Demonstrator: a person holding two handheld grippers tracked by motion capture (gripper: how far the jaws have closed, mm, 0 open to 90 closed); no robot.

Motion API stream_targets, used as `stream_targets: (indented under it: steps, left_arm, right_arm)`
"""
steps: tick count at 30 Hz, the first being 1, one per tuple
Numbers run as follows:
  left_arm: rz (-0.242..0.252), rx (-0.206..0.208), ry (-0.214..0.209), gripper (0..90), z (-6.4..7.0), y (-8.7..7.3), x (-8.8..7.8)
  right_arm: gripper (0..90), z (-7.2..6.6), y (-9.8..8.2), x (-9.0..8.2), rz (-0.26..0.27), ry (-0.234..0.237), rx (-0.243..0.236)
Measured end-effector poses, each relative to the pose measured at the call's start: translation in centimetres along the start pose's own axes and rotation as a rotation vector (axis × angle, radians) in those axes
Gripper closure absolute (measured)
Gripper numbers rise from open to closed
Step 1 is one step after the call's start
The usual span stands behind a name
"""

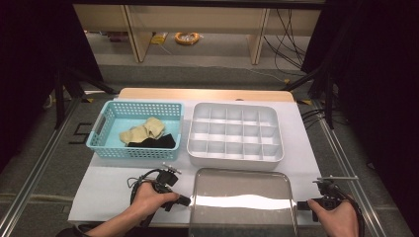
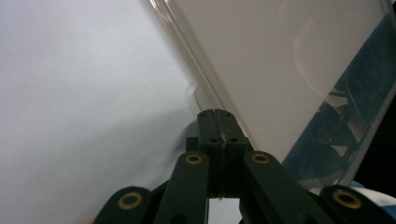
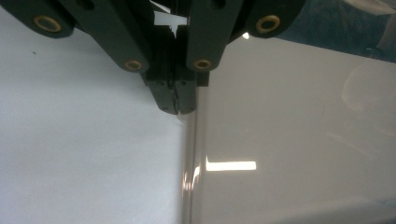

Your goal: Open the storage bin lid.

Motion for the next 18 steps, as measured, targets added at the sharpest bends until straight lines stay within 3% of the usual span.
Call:
stream_targets:
  steps: [2, 4, 5, 7, 8, 9, 10, 11, 13, 14, 17, 18]
  left_arm:
    - [0.0, 0.0, -0.005, 89.9, 0.0, 0.1, 0.0]
    - [0.001, -0.002, -0.004, 89.9, 0.1, 0.1, 0.0]
    - [0.005, -0.004, -0.006, 89.9, 0.0, 0.1, 0.0]
    - [0.008, -0.004, -0.011, 90.0, 0.0, 0.0, 0.0]
    - [0.01, -0.007, -0.015, 89.9, 0.0, 0.0, 0.0]
    - [0.018, -0.009, -0.017, 89.9, -0.1, 0.1, 0.0]
    - [0.028, -0.008, -0.018, 89.9, -0.1, 0.1, 0.0]
    - [0.041, -0.006, -0.019, 90.0, -0.1, 0.3, -0.1]
    - [0.078, -0.002, 0.0, 89.8, -0.1, 0.6, -0.4]
    - [0.111, 0.008, 0.005, 89.7, -0.2, 0.9, -0.6]
    - [0.188, 0.03, 0.036, 88.0, -0.7, 1.7, -1.6]
    - [0.208, 0.04, 0.044, 85.3, -0.9, 1.9, -1.9]
  right_arm:
    - [90.0, 0.4, -0.1, -0.1, -0.013, -0.011, -0.05]
    - [90.0, 0.1, 0.0, -0.1, -0.01, -0.003, -0.025]
    - [90.0, 0.4, 0.1, -0.3, -0.023, -0.011, -0.055]
    - [90.0, 0.5, 0.1, -0.3, -0.014, -0.007, -0.065]
    - [90.0, -0.1, 0.2, 0.0, 0.036, 0.013, 0.004]
    - [89.7, 0.2, 0.3, -0.2, 0.021, -0.003, -0.046]
    - [89.0, 0.0, 0.3, 0.0, 0.046, -0.005, -0.02]
    - [88.2, -0.2, 0.3, -0.2, 0.039, 0.001, -0.007]
    - [86.2, 0.0, 0.5, -0.3, 0.067, -0.013, -0.045]
    - [85.1, -0.2, 0.6, -0.4, 0.078, 0.006, -0.035]
    - [80.7, 0.0, 1.1, -0.8, 0.12, -0.01, -0.07]
    - [79.3, -0.2, 1.2, -0.9, 0.125, -0.003, -0.061]
Point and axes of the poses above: each handheld gripper's, and its own axes: x roughly forward along the jaws, y roughly out of its top, z roughly to its right, the point moved 6 cm from there along x, roughly forward along the jaws, and after that the axes turned 13 degrees about y, right-handed, at the moved point
